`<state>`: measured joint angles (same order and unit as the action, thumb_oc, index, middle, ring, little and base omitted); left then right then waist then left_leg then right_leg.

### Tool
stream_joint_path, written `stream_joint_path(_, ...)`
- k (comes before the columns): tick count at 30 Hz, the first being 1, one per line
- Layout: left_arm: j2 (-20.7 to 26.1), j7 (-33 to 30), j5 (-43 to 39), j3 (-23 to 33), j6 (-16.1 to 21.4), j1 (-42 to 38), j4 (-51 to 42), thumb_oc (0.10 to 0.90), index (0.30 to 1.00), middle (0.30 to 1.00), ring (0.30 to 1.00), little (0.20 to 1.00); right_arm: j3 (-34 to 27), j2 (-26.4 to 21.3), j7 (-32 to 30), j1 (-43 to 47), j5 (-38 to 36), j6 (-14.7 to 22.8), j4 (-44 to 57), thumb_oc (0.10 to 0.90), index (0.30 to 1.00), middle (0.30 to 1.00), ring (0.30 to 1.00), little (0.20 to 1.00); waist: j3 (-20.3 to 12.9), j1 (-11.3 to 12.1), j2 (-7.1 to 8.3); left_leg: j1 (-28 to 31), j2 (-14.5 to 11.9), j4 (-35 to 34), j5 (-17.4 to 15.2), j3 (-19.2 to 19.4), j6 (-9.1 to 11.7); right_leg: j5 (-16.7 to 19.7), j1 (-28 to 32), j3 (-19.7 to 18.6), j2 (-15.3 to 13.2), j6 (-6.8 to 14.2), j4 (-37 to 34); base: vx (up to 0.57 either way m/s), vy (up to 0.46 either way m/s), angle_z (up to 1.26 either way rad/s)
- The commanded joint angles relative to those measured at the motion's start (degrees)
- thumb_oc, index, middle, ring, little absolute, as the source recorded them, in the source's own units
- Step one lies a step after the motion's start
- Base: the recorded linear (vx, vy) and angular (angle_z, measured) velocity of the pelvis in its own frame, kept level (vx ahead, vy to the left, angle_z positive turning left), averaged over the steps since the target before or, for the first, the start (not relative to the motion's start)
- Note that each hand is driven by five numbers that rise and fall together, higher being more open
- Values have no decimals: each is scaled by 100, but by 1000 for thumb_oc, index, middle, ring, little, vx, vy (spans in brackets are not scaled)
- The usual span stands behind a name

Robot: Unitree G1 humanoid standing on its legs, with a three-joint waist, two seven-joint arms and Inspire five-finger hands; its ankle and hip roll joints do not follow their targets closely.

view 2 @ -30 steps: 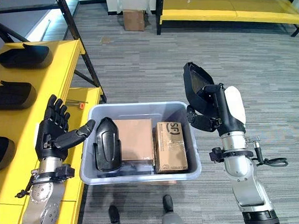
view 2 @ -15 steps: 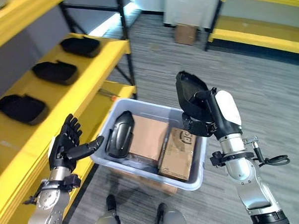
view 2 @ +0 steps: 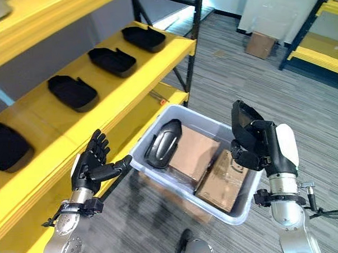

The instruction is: Move parts from the plastic box to the shelf.

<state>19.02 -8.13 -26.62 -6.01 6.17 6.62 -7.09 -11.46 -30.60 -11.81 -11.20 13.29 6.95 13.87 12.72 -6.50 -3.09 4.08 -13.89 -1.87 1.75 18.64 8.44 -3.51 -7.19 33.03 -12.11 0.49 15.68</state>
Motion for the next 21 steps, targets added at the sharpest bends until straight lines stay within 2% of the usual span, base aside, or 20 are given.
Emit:
stream_joint_path(1, 279, 49, 183, 694, 619, 80, -741, 900, 1000, 1000, 1000, 1000, -108, -166, -329, 697, 55, 615, 703, 400, 300, 300, 300, 300, -587, 101, 238, 155, -34, -49, -207, -50, -96, -36, 797, -757, -193, 649, -905, 28, 199, 9)
stream_joint_path(5, 171, -31, 236, 848, 625, 254, -735, 900, 1000, 1000, 1000, 1000, 131, -49, -204, 861, 93, 563, 665, 400, 300, 300, 300, 300, -572, 289, 360, 111, 287, -62, -385, -130, -260, 298, 933, -723, -418, 858, -1225, 26, 193, 5)
stream_joint_path(10, 205, -72, 274, 894, 659, 252, -747, 900, 1000, 1000, 1000, 1000, 268, -15, -183, 1010, 115, 567, 636, 400, 300, 300, 300, 300, -511, 449, 486, -209, 503, 279, -594, -342, -354, 666, 1007, -647, -643, 1024, -1479, -9, 150, 14)
stream_joint_path(11, 245, -106, 287, 911, 675, 239, -742, 900, 1000, 1000, 1000, 1000, 357, 10, -169, 1112, 142, 556, 622, 400, 300, 300, 300, 300, -474, 503, 532, -367, 646, 460, -710, -475, -449, 812, 996, -685, -745, 1094, -1555, -24, 259, 45)
stream_joint_path(13, 260, -140, 285, 935, 690, 248, -744, 900, 1000, 1000, 1000, 1000, 396, 27, -173, 1154, 158, 543, 599, 400, 300, 300, 300, 300, -458, 525, 551, -428, 742, 515, -773, -538, -525, 868, 984, -719, -810, 1123, -1553, -5, 193, 53)
stream_joint_path(16, 276, -221, 336, 986, 682, 279, -742, 900, 1000, 1000, 1000, 1000, 474, 113, -127, 1153, 245, 486, 545, 400, 300, 300, 300, 300, -445, 577, 575, -446, 1044, 448, -839, -737, -752, 967, 932, -855, -1027, 1166, -1305, 45, 251, 27)
stream_joint_path(17, 319, -249, 354, 1002, 685, 260, -720, 900, 1000, 1000, 1000, 1000, 465, 131, -116, 1135, 265, 487, 527, 400, 300, 300, 300, 300, -432, 562, 560, -436, 1136, 398, -848, -831, -823, 1043, 894, -1053, -1071, 1149, -1067, 18, 295, 27)
stream_joint_path(18, 338, -253, 362, 991, 695, 250, -713, 900, 1000, 1000, 1000, 1000, 465, 138, -125, 1135, 297, 478, 506, 400, 300, 300, 300, 300, -398, 534, 570, -463, 1236, 376, -760, -819, -917, 1095, 769, -1139, -1135, 1036, -875, 27, 288, 42)
stream_joint_path(19, 373, -248, 371, 975, 701, 223, -708, 900, 1000, 1000, 1000, 1000, 455, 145, -116, 1109, 328, 477, 486, 400, 300, 300, 300, 300, -375, 462, 540, -435, 1324, 326, -746, -933, -969, 1099, 664, -1551, -1050, 981, -695, 26, 277, 57)
stream_joint_path(20, 420, -217, 309, 895, 710, 174, -674, 900, 1000, 1000, 1000, 1000, 393, 121, -104, 1055, 339, 505, 489, 400, 300, 300, 300, 300, -343, 288, 489, -424, 1422, 235, -683, -1174, -1022, 1011, 480, -2300, -698, 883, -545, 103, 255, 83)
stream_joint_path(21, 427, -180, 270, 849, 720, 165, -652, 900, 1000, 1000, 1000, 1000, 370, 108, -89, 1023, 346, 507, 503, 400, 300, 300, 300, 300, -322, 225, 439, -390, 1456, 164, -637, -1287, -1039, 947, 294, -2701, -465, 844, -368, 99, 217, 109)
